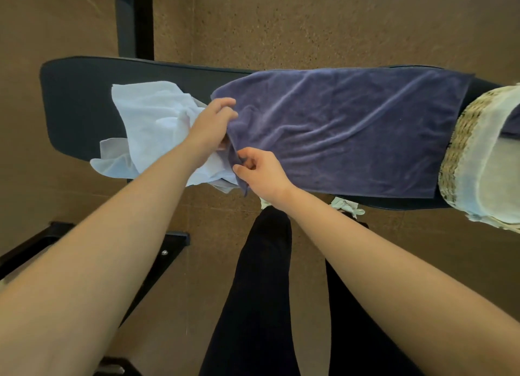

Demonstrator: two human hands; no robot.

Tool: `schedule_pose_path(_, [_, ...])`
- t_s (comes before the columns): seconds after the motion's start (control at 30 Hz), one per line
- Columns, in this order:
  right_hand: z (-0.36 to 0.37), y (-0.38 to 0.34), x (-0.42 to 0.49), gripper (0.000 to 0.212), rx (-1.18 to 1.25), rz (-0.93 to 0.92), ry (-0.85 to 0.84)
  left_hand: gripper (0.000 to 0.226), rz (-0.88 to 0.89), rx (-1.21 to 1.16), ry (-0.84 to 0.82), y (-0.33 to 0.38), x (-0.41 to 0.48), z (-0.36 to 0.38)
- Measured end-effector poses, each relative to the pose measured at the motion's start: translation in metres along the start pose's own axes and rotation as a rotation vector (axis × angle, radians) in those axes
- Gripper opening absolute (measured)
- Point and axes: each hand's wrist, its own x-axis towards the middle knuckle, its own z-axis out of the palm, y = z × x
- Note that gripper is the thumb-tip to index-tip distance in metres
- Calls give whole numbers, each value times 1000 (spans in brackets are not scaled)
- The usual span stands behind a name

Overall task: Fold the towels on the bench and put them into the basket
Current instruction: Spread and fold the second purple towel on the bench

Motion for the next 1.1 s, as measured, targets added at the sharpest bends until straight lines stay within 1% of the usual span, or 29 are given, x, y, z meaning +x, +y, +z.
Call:
schedule_pose_path(0.07, [-3,-1,-4,24,-14,-22,-18,21,-59,-45,43,12,17,2])
schedule_pose_path(0.1, [-6,-1,-7,27,-11,-29,-23,17,-46,-53,66,15,23,2])
schedule_pose_path(0.17, [-12,2,-12,28,3,-29,-14,16,23,-84,115,21,33,2])
schedule_pose_path(0.23, [-19,8,-19,23,32,-13,20,23,72,-97,165,26,40,1])
schedule_pose_path(0.3, [-28,15,-28,22,78,26,60,34,113,-106,205,36,40,4])
schedule_pose_path(0.37, [-38,23,-40,19,120,60,86,43,179,-100,213,48,37,12])
schedule_pose_path(0.43, [-49,30,-51,12,127,67,125,46,246,-106,202,62,29,26])
schedule_pose_path(0.57, [-78,47,-72,4,179,92,226,45,331,-138,139,98,9,70])
schedule_pose_path(0.7, [-115,74,-97,4,260,162,361,41,387,-133,-15,131,-9,125])
schedule_pose_path(0.8, [-142,103,-113,8,263,218,490,43,378,-105,-127,145,-16,170])
schedule_pose_path(0.93, [-183,137,-134,12,258,292,640,46,357,-45,-225,159,-24,227])
schedule_pose_path(1.0, [-201,153,-140,11,261,328,709,48,347,-26,-260,164,-27,254])
schedule_pose_path(1.1, [-222,175,-144,3,248,374,793,51,334,-4,-299,172,-31,292])
